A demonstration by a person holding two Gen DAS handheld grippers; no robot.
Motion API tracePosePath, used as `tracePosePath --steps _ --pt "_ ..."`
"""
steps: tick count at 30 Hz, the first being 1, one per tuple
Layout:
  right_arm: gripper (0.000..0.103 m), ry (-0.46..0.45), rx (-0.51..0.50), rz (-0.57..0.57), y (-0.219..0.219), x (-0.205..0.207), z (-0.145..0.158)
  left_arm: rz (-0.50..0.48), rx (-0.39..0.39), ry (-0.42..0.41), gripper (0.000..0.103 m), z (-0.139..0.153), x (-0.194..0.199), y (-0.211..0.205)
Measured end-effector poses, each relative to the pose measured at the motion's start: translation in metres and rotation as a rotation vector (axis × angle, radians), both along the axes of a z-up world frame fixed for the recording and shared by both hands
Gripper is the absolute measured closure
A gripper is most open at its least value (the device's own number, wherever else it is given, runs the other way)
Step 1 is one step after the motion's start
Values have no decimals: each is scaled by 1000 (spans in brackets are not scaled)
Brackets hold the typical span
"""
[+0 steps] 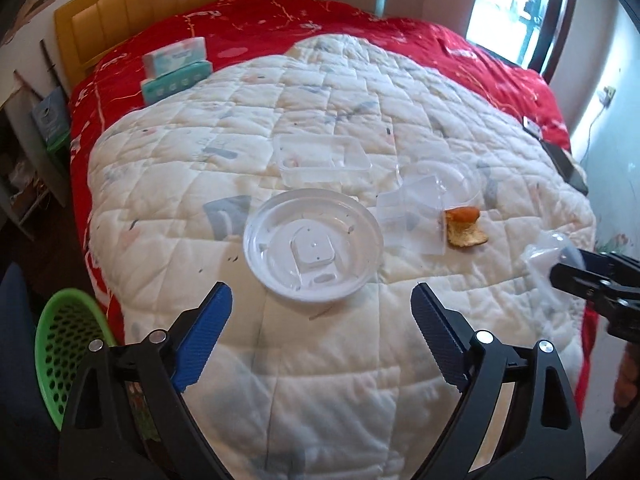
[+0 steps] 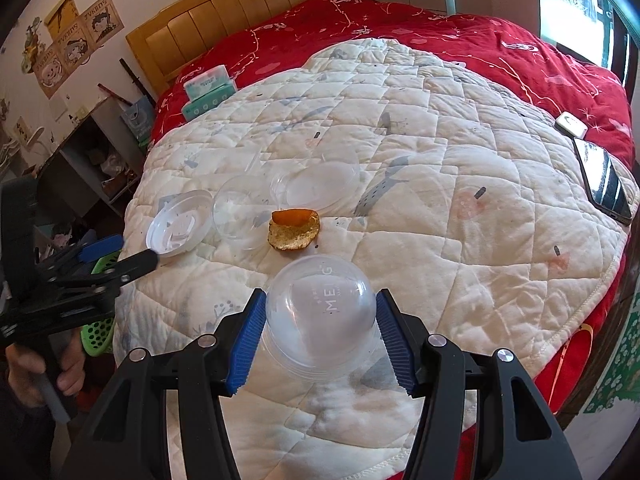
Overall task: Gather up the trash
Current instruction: 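Grasp the white round plastic lid with the left gripper while the right holds the dome lid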
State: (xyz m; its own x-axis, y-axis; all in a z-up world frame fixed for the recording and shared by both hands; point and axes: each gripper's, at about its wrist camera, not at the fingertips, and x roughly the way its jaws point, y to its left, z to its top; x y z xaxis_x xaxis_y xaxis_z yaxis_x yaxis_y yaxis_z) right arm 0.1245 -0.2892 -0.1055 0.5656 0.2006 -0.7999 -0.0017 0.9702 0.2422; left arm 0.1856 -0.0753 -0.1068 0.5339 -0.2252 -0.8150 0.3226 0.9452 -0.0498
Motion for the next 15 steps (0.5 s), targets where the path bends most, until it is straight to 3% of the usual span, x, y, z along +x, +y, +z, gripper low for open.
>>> tracePosePath --steps 15 --pt "48 5 6 14 4 7 -2 -22 42 43 11 -25 32 -11"
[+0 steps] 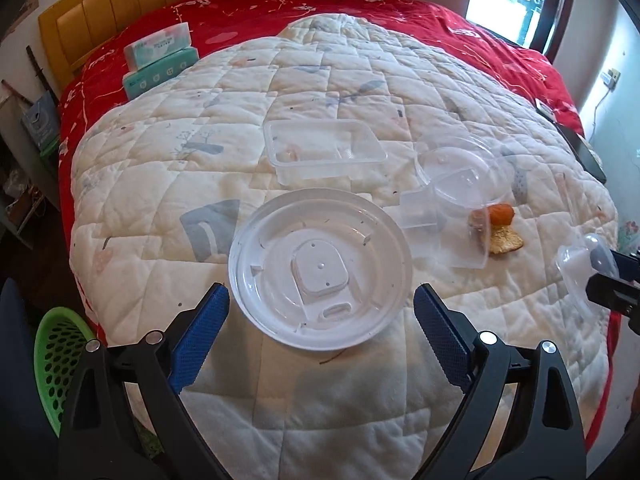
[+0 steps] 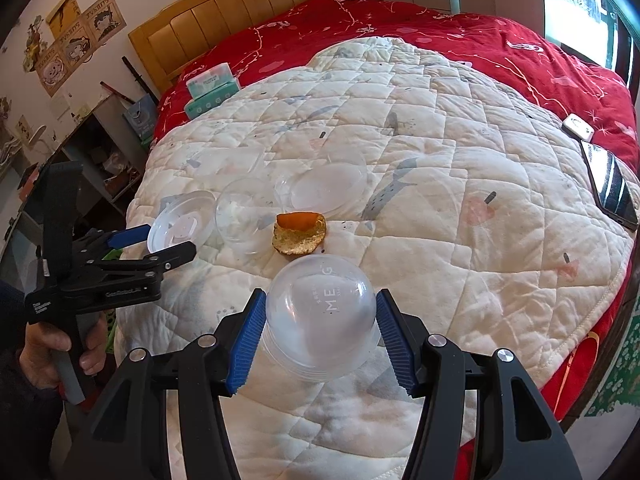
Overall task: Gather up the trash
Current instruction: 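Grasp the white round plastic lid with the left gripper while the right holds the dome lid, then carry both lids to the green basket and open the left gripper over it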
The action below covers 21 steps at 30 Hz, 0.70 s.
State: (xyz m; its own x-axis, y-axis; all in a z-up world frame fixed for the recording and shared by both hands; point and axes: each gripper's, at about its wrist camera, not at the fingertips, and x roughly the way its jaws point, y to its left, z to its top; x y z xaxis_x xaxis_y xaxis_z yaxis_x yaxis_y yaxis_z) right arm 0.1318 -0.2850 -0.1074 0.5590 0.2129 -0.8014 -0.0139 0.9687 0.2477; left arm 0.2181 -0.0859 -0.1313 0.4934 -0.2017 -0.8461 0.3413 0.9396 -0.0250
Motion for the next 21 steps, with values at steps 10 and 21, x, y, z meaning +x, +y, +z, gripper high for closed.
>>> tracePosePath --steps 10,21 --pt "48 1 0 12 5 2 0 5 -25 20 11 -8 9 1" --pt "48 -7 -2 19 10 1 3 13 -65 -9 15 -3 3 7"
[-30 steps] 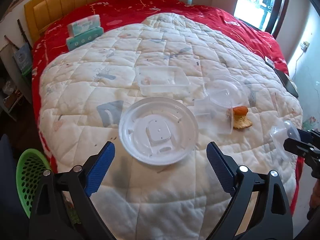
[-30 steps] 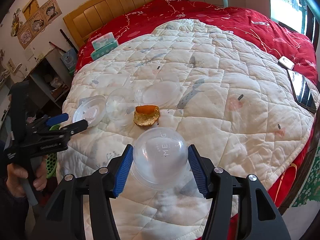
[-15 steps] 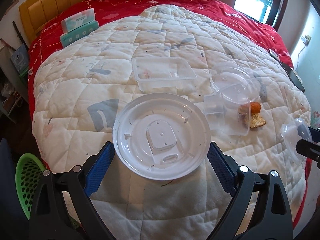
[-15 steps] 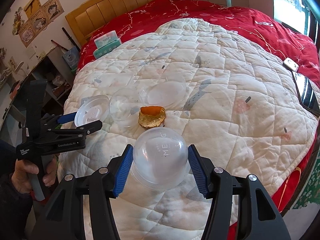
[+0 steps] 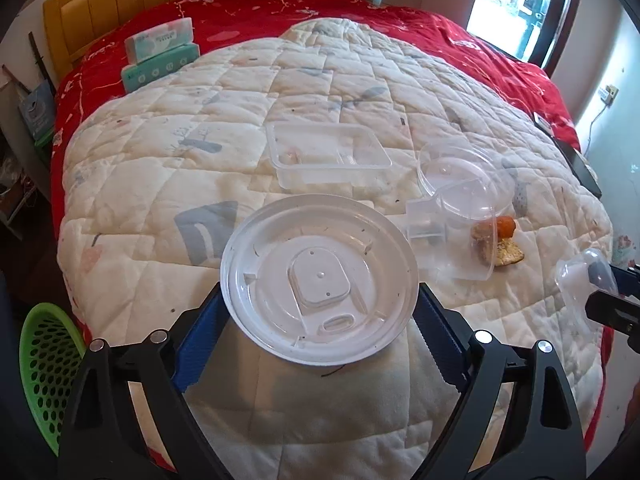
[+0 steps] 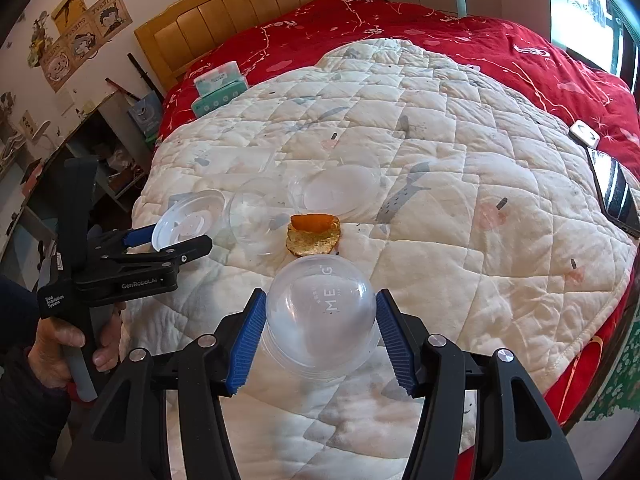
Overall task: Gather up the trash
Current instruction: 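Carry both lids to the green basket and open the left gripper over it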
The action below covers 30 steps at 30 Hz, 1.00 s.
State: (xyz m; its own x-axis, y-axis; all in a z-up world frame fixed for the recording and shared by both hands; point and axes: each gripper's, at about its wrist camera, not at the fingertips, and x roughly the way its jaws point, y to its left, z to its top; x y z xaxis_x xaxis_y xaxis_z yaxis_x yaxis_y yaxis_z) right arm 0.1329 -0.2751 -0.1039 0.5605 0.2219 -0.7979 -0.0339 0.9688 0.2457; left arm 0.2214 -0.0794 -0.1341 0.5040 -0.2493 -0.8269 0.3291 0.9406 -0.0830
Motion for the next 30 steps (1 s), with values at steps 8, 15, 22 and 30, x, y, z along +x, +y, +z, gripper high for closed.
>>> tracePosePath --steps 8,15,22,30 --pt "48 -18 0 20 11 -3 9 36 -28 -46 15 18 -19 23" --pt "48 -38 -3 64 33 -3 19 108 -48 -95 15 38 -41 59" --pt "48 -51 1 125 64 3 26 210 -60 -134 15 53 -67 111" --pt "48 -59 3 204 105 11 30 363 -25 -172 15 61 -96 179"
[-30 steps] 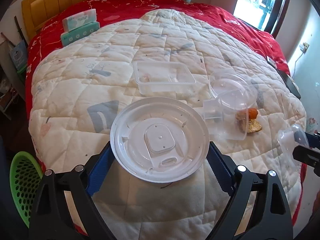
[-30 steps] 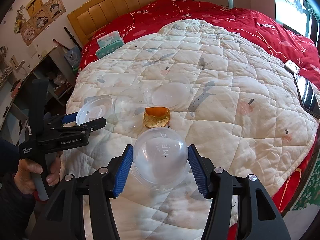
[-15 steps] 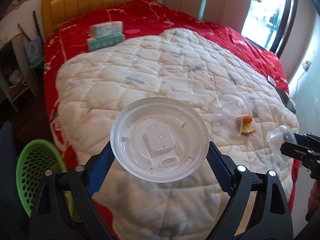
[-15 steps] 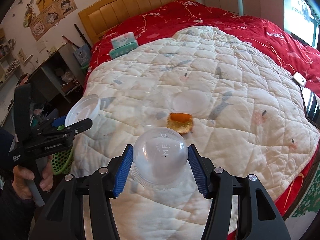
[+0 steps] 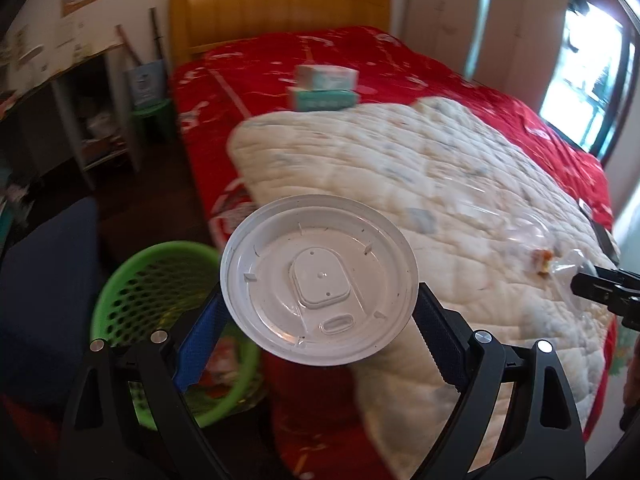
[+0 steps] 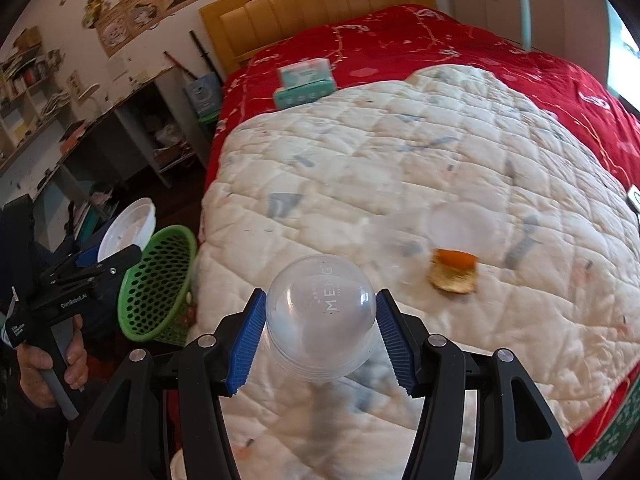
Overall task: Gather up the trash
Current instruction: 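Carry both lids to the green basket and open the left gripper over it, then open the right gripper over the green basket to drop the dome lid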
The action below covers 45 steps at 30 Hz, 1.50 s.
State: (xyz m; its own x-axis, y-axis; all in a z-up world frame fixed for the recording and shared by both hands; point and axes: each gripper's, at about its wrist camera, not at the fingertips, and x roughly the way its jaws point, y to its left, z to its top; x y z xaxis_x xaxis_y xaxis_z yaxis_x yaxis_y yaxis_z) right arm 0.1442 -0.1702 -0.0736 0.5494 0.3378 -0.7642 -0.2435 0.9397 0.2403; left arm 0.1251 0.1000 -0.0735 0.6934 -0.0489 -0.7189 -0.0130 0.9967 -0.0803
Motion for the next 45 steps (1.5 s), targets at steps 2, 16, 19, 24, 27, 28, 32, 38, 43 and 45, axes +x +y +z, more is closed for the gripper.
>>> tracePosePath --steps 2,16,19,24,27,28,32,38,43,45 --pt "48 0 -3 22 12 2 1 47 -8 -2 15 -1 -6 21" --pt "48 1 -24 149 85 8 4 277 -37 83 15 -42 -15 123" --pt "48 6 -32 168 96 9 2 299 -43 110 14 -53 -13 134" --pt "48 14 -40 197 113 12 0 319 -71 147 13 -67 -9 149" --pt "48 17 -42 211 121 12 -1 334 -85 155 11 -73 -12 155" --pt "48 18 -43 217 124 12 -2 339 -90 156 11 -73 -14 157" --pt "48 21 -46 237 134 11 -3 346 -98 137 11 -69 -26 158" --pt "48 19 -45 280 155 12 -2 365 -90 87 11 -52 -56 160" --pt "48 12 -44 336 184 13 0 399 -107 61 11 -42 -82 169" --pt "48 12 -43 360 198 15 -1 415 -116 53 11 -40 -92 173"
